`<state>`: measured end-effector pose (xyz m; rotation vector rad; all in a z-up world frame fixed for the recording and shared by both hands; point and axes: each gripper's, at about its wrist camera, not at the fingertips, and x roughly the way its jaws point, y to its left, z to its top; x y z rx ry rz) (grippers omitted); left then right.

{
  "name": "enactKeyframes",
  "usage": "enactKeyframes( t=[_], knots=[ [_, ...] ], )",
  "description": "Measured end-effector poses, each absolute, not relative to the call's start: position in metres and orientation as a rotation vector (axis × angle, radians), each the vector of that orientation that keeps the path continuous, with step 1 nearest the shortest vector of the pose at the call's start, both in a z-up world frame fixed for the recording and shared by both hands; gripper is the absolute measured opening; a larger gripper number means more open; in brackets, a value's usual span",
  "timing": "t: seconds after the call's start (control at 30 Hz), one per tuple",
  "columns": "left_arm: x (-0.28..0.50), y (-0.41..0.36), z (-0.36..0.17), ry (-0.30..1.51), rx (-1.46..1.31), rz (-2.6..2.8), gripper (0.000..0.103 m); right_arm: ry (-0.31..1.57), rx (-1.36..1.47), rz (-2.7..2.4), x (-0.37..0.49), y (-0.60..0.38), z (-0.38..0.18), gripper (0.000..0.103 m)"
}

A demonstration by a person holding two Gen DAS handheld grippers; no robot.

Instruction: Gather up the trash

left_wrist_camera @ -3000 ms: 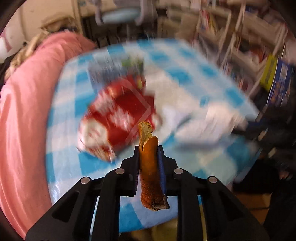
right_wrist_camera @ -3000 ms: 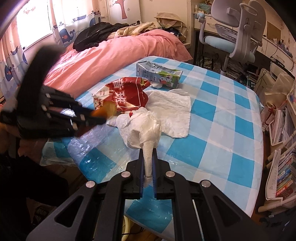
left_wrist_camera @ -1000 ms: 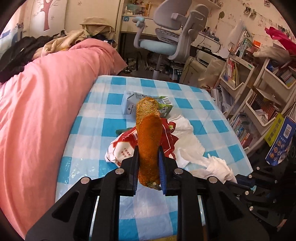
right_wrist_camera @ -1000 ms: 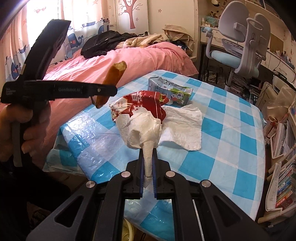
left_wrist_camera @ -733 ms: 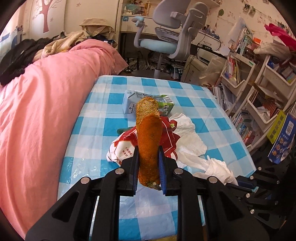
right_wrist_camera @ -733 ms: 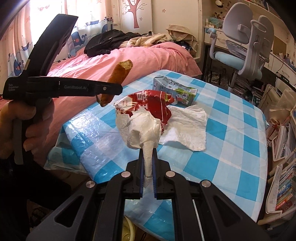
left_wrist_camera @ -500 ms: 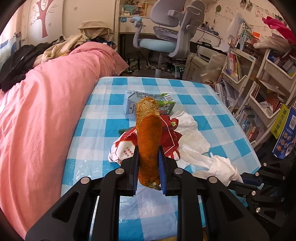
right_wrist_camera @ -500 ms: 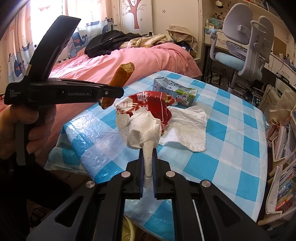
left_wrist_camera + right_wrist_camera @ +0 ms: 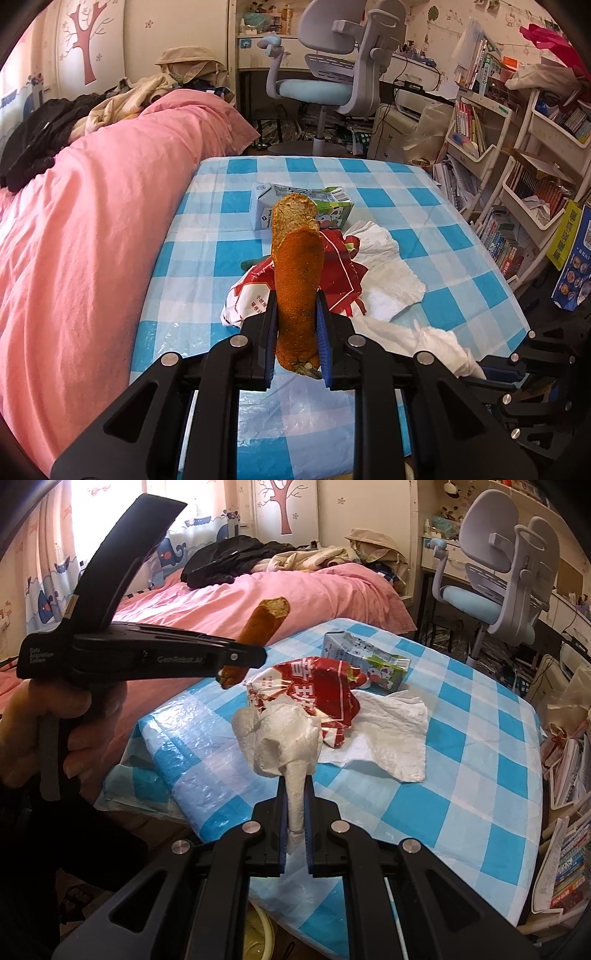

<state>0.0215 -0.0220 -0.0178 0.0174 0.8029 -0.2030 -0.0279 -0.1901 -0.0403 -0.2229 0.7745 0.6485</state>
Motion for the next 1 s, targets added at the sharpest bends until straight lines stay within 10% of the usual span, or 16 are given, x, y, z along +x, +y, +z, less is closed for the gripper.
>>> enactKeyframes(
  t=[0.6, 0.67, 0.73, 1.0],
  knots=[
    [0.022, -0.021, -0.017, 0.802, 0.022, -0.199, 0.018, 1.082, -0.401, 1.143, -0.082, -0.13, -0.088, 0.009],
    [0.021, -0.022, -0.017, 0.803, 0.022, -0.199, 0.018, 1.125, -0.436, 1.176, -0.09, -0.125, -0.096, 0.021],
    [0.022, -0.022, -0.017, 0.802, 0.022, -0.2, 0.018, 1.113, -0.455, 1.174, -0.095, -0.124, -0.096, 0.06],
    [0.022, -0.021, -0.017, 0.804, 0.023, -0.2, 0.018, 1.031, -0.359, 1.008, -0.069, -0.151, -0.075, 0.063]
  ],
)
